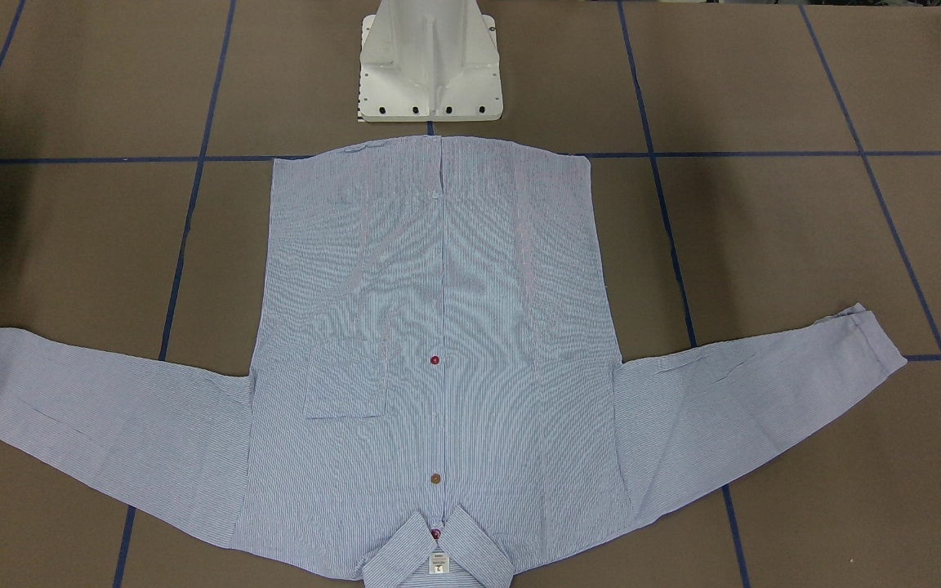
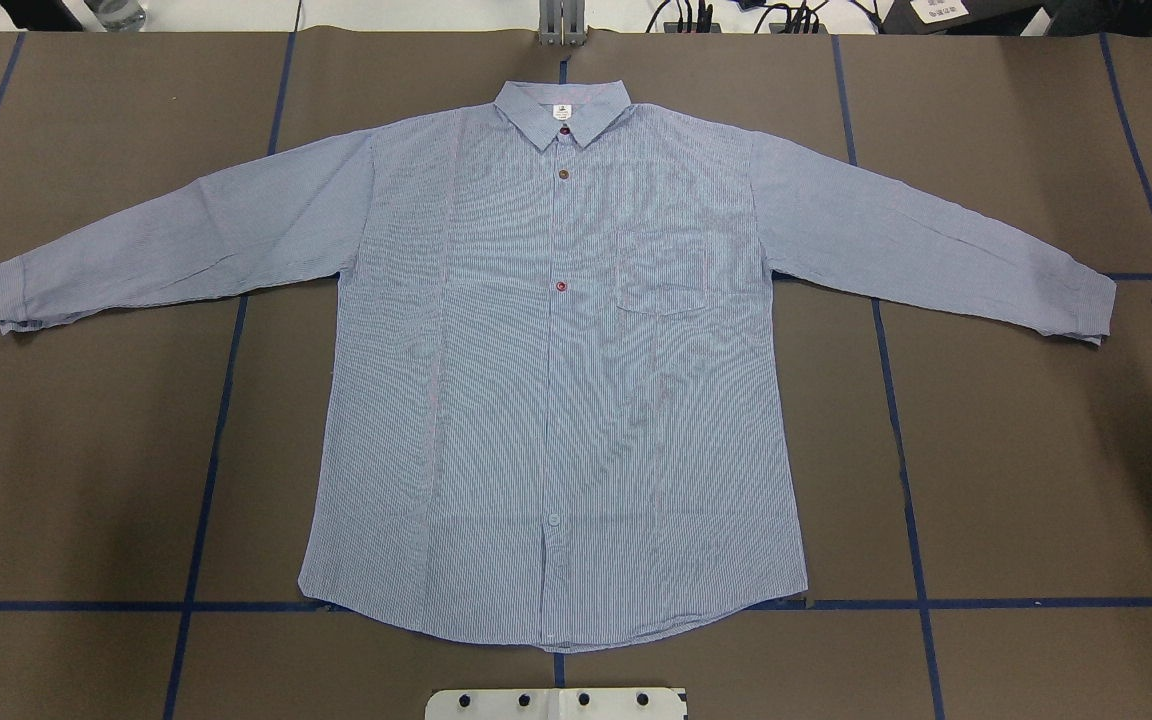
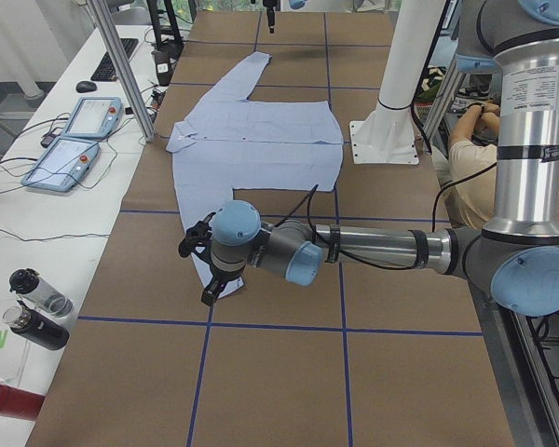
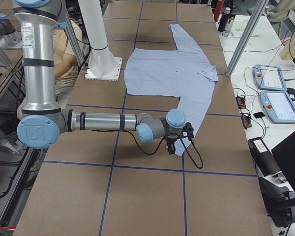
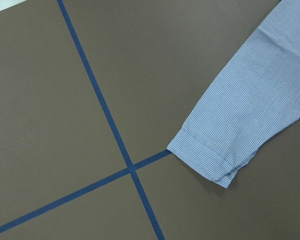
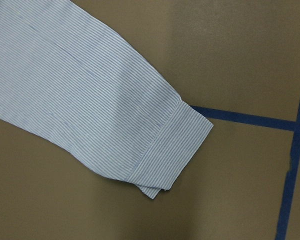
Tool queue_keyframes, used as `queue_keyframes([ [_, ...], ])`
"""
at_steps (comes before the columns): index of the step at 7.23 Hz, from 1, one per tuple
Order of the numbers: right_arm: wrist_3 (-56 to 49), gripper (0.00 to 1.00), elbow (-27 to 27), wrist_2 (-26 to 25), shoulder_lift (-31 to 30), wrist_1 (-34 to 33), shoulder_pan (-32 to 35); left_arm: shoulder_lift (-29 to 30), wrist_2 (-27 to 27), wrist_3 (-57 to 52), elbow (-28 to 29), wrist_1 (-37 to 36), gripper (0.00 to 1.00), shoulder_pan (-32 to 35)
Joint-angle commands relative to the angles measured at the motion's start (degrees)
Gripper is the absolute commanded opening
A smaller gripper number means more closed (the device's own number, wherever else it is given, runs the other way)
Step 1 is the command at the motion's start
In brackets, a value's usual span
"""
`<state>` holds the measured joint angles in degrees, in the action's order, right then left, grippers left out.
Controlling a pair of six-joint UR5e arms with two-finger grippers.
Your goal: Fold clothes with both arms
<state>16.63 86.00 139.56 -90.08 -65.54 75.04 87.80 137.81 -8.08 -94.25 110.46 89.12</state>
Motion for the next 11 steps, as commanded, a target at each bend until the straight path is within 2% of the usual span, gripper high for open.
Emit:
queue_keyframes([
  [1, 18.32, 1.0, -4.17, -1.47, 1.56, 10.58, -3.12, 0.0, 0.0, 0.08, 0.03, 0.01, 1.0, 0.0],
  [3, 32.19, 0.92, -4.18, -6.91, 1.92, 13.86, -7.0, 0.0, 0.09, 0.08, 0.03, 0.01, 1.0, 0.0],
  [5, 33.9, 0.91, -4.61, -9.03, 2.36, 13.69, -9.11, 0.0, 0.09, 0.08, 0.03, 0.01, 1.0, 0.0],
  [7, 37.07, 0.81, -6.37, -9.3, 2.89, 13.86, -9.56, 0.0, 0.09, 0.17, 0.03, 0.01, 1.0, 0.0],
  [8, 37.16, 0.81, -7.5, -9.31, 3.15, 13.86, -9.56, 0.0, 0.09, 0.08, 0.12, 0.01, 1.0, 0.0],
  [9, 38.2, 0.75, -8.3, -9.31, 3.94, 13.78, -9.56, 0.0, 0.09, 0.08, 0.12, 0.01, 1.0, 0.0],
  [11, 38.39, 0.75, -9.0, -9.31, 4.03, 13.78, -9.83, 0.0, 0.09, 0.08, 0.21, 0.01, 1.0, 0.0],
])
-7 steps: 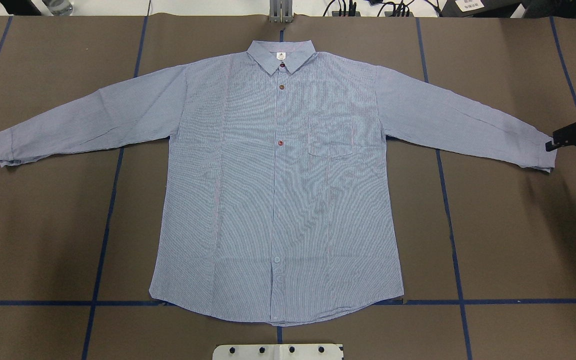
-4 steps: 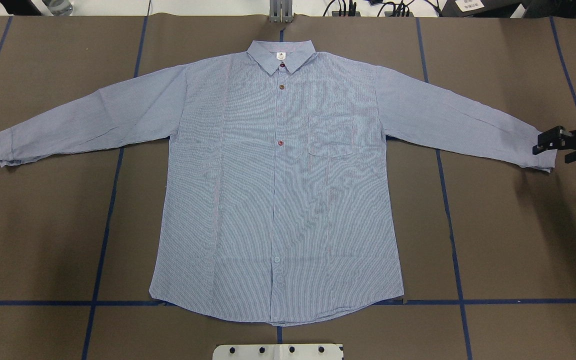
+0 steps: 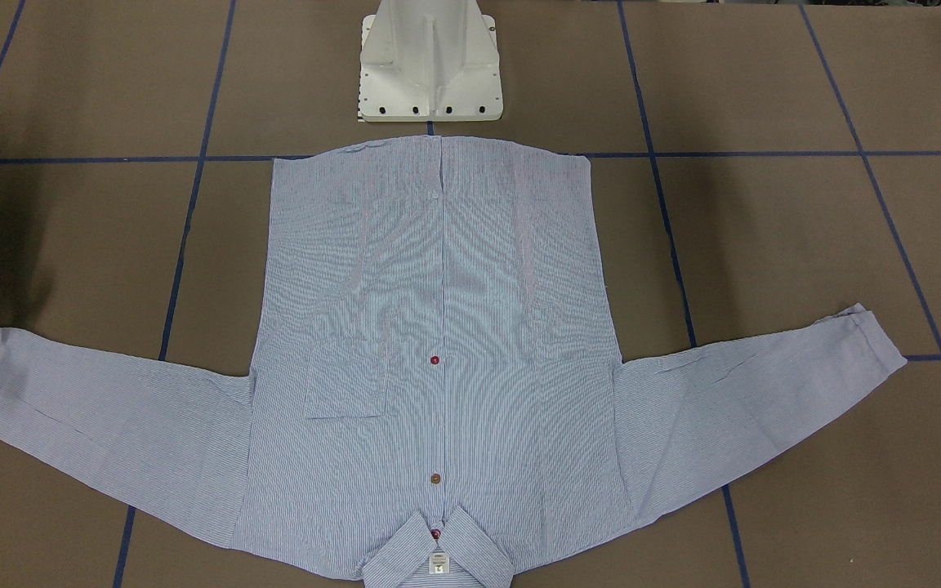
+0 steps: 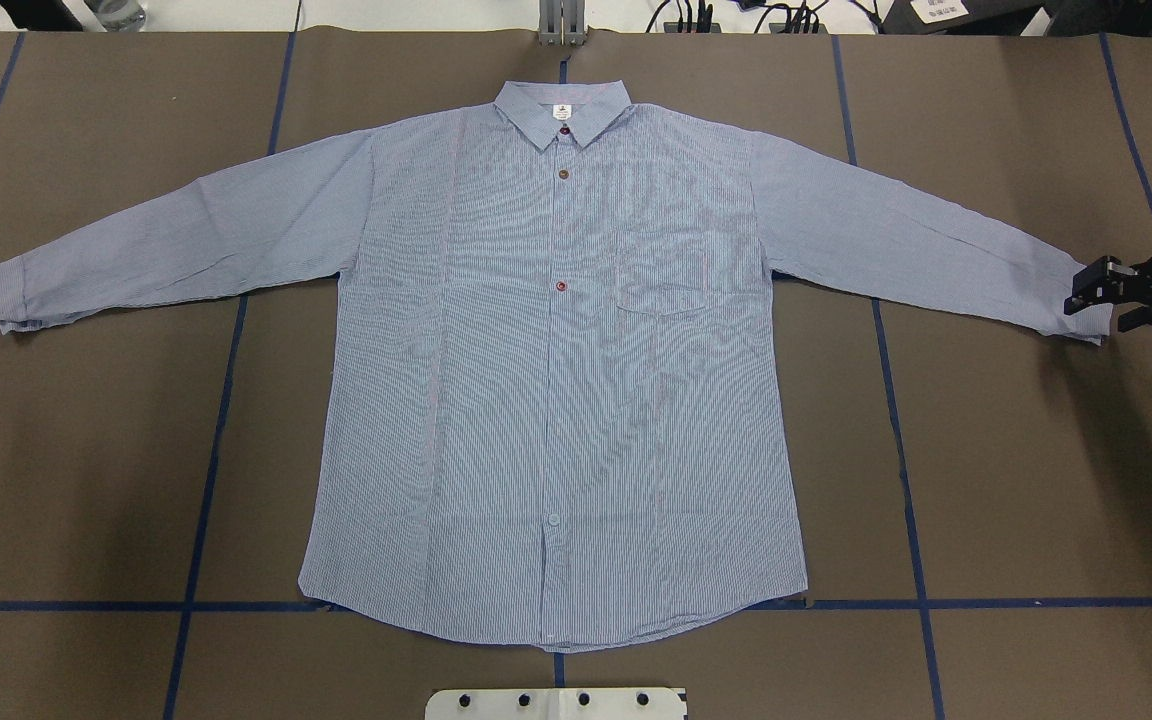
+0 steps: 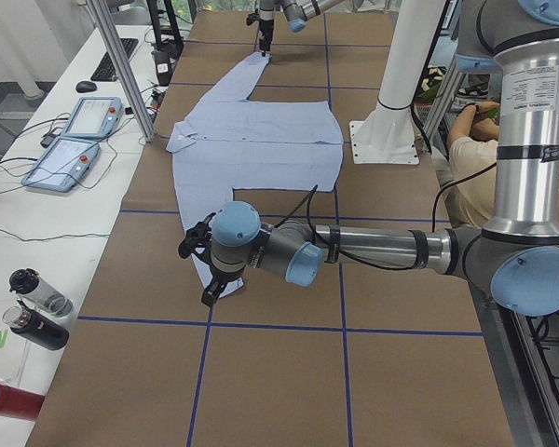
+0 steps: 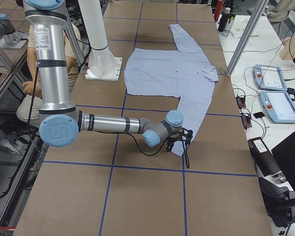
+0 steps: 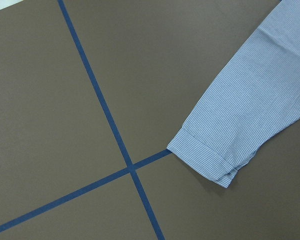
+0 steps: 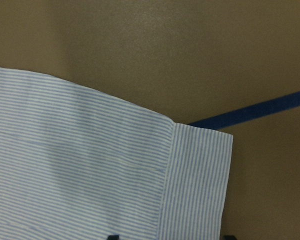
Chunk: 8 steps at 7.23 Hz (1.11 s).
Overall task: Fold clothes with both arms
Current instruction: 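Lower the right gripper onto the sleeve cuff nearest it and grasp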
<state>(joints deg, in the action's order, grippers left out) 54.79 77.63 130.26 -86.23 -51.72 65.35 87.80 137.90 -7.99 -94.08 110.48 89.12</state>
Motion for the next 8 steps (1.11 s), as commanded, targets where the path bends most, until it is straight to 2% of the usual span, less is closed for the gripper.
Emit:
queue_keyframes([
  [1, 0.23, 0.75, -0.9, 0.08, 0.1, 0.04, -0.13, 0.0, 0.0, 0.0, 0.12, 0.0, 1.0, 0.0],
  [3, 0.32, 0.73, -1.34, 0.08, 0.1, -0.05, -0.22, 0.0, 0.0, 0.0, 0.13, 0.0, 1.0, 0.0],
  [4, 0.4, 0.68, -1.34, 0.08, 0.1, -0.05, -0.22, 0.0, 0.0, 0.0, 0.13, 0.0, 1.0, 0.0],
  [7, 0.76, 0.31, -1.34, 0.08, -0.08, 0.04, -0.22, 0.0, 0.0, 0.0, 0.13, 0.0, 1.0, 0.0],
  [8, 0.84, 0.15, -1.26, 0.08, -0.08, 0.04, -0.22, 0.0, 0.0, 0.0, 0.13, 0.0, 1.0, 0.0],
])
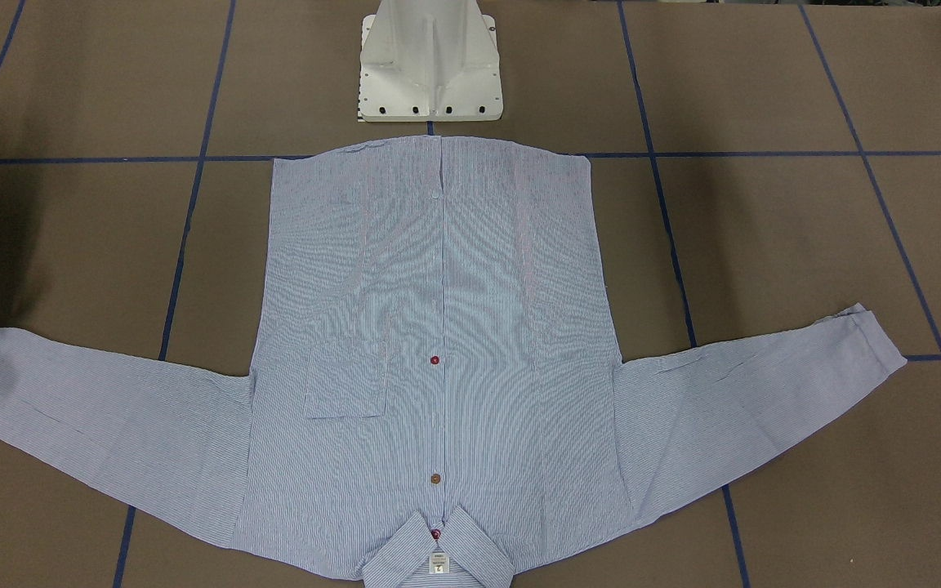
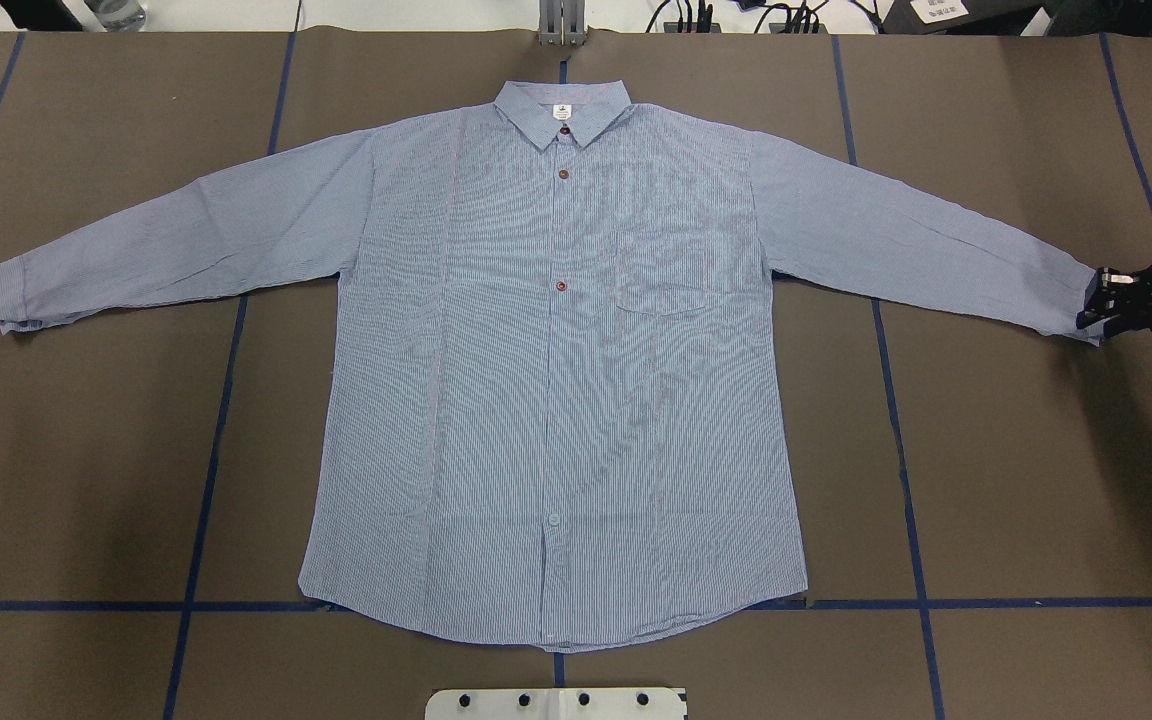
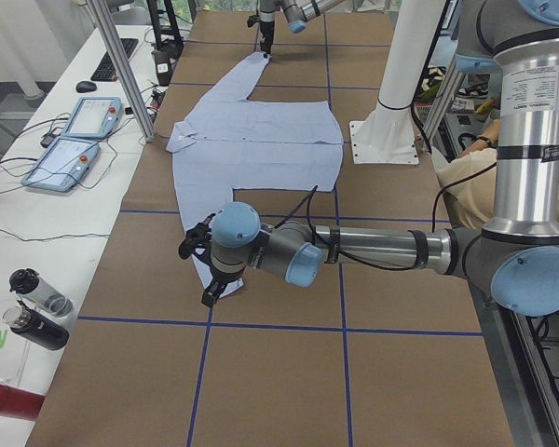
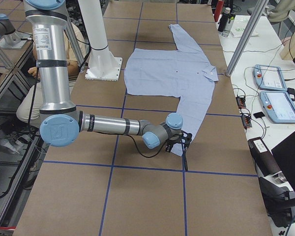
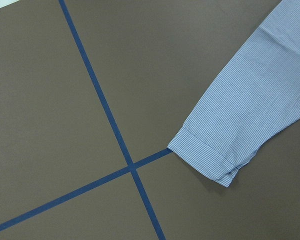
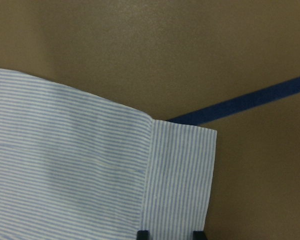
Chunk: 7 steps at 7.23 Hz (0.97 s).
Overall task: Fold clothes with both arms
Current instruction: 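Lower the right gripper onto the sleeve cuff nearest it and grasp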
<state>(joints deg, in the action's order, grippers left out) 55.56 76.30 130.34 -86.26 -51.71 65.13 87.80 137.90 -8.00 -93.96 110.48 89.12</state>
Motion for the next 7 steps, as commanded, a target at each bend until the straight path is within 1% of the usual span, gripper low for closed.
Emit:
queue_keyframes([
  [1, 0.07, 0.0, 0.43, 0.09, -0.05, 0.03, 0.0, 0.0, 0.0, 0.0, 0.0, 0.0, 1.0, 0.0],
  [3, 0.16, 0.0, 2.61, 0.26, -0.22, 0.12, 0.17, 0.0, 0.0, 0.09, -0.17, 0.0, 1.0, 0.0],
  [4, 0.77, 0.0, 5.15, 0.35, -0.57, 0.04, 0.18, 0.09, 0.0, 0.17, -0.35, 0.0, 1.0, 0.0],
  [5, 3.82, 0.0, 9.0, 1.05, -0.4, -0.57, 0.18, 0.0, 0.0, 0.18, -0.35, 0.0, 1.0, 0.0],
  [6, 11.16, 0.0, 12.78, 1.23, 0.38, -0.41, -0.87, 0.0, 0.0, 0.18, -0.35, 0.0, 1.0, 0.0],
  [7, 17.76, 0.0, 14.13, 0.45, 5.87, -0.93, -3.14, 0.0, 0.0, 0.18, -0.26, 0.0, 1.0, 0.0],
])
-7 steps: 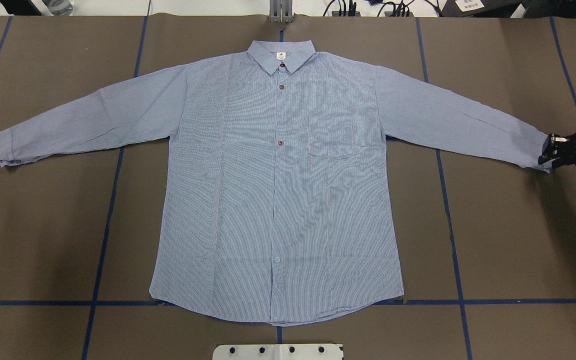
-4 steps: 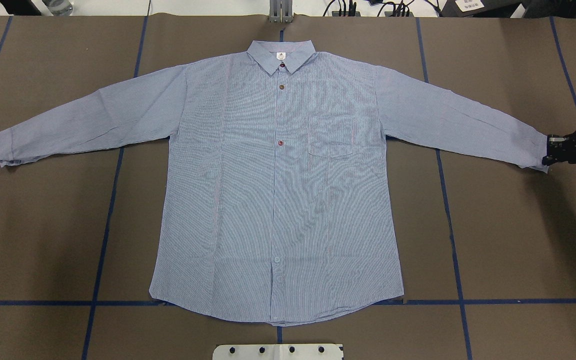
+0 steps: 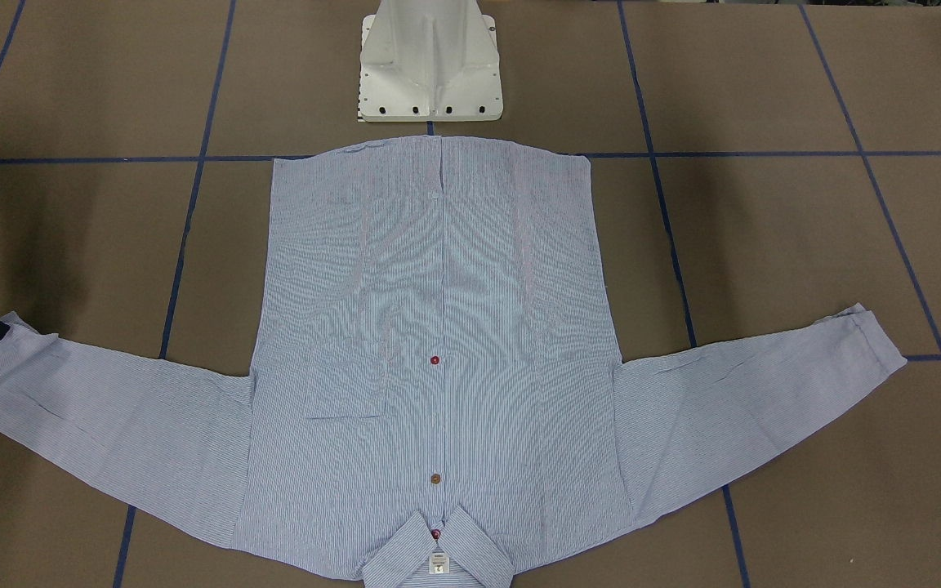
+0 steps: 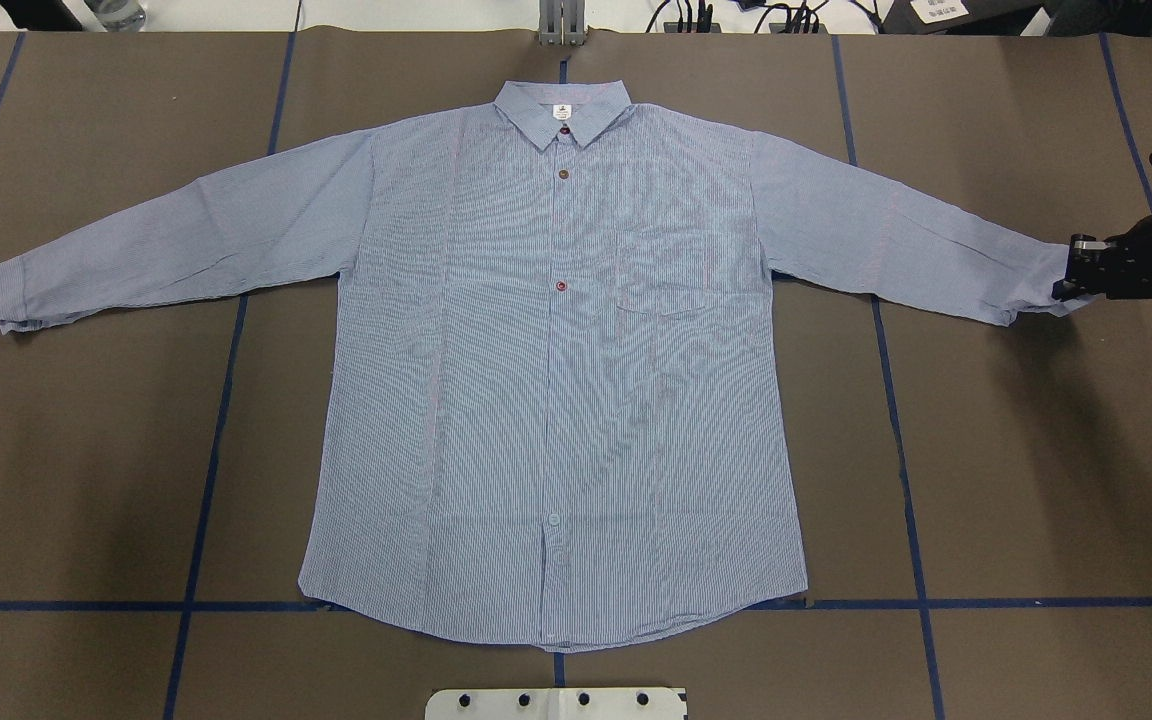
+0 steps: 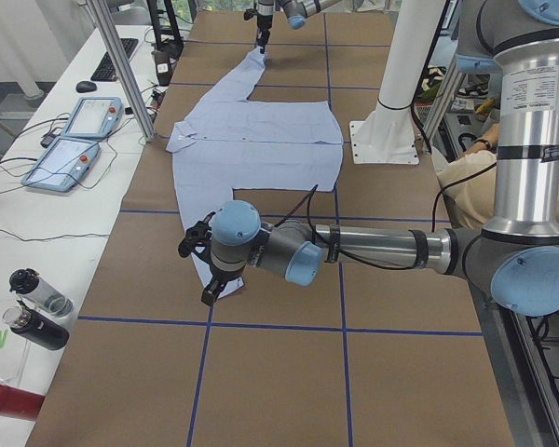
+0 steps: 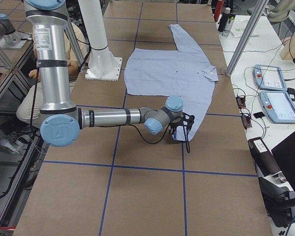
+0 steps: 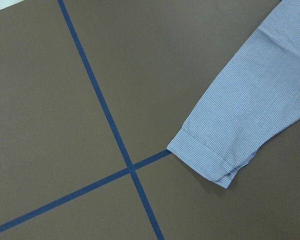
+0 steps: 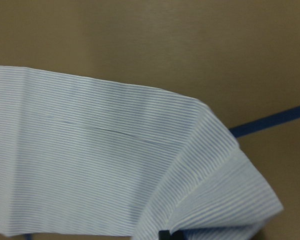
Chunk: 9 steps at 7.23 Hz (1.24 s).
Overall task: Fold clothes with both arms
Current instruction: 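Carry the grasped sleeve with the right gripper across toward the collar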
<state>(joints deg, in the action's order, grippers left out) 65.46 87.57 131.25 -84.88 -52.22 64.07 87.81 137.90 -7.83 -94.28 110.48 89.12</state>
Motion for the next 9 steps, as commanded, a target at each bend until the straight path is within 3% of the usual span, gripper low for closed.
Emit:
queue_keyframes([
  [1, 12.54, 0.0, -0.7, -2.99, 12.21, -2.51, -6.8, -0.01, 0.35, 0.0, -0.03, 0.0, 1.0, 0.0],
  [2, 13.72, 0.0, -5.87, -6.32, 22.38, -7.67, -8.77, -0.18, 0.35, 0.0, -0.03, 0.0, 1.0, 0.0],
  [3, 16.26, 0.0, -6.44, -6.62, 28.39, -12.33, -10.44, -0.1, 0.35, 0.0, 0.06, 0.0, 1.0, 0.0],
  [4, 16.8, 0.0, -6.71, -8.1, 31.59, -12.9, -11.67, -0.1, 0.35, 0.0, -0.03, 0.0, 1.0, 0.0],
  [5, 16.9, 0.0, -8.28, -12.9, 35.53, -12.91, -13.86, -0.1, 0.44, 0.0, -0.12, 0.0, 1.0, 0.0],
  [9, 21.47, 0.0, -21.97, -23.2, 53.73, -12.38, -22.04, -0.1, 0.53, 0.0, -0.29, 0.0, 1.0, 0.0],
])
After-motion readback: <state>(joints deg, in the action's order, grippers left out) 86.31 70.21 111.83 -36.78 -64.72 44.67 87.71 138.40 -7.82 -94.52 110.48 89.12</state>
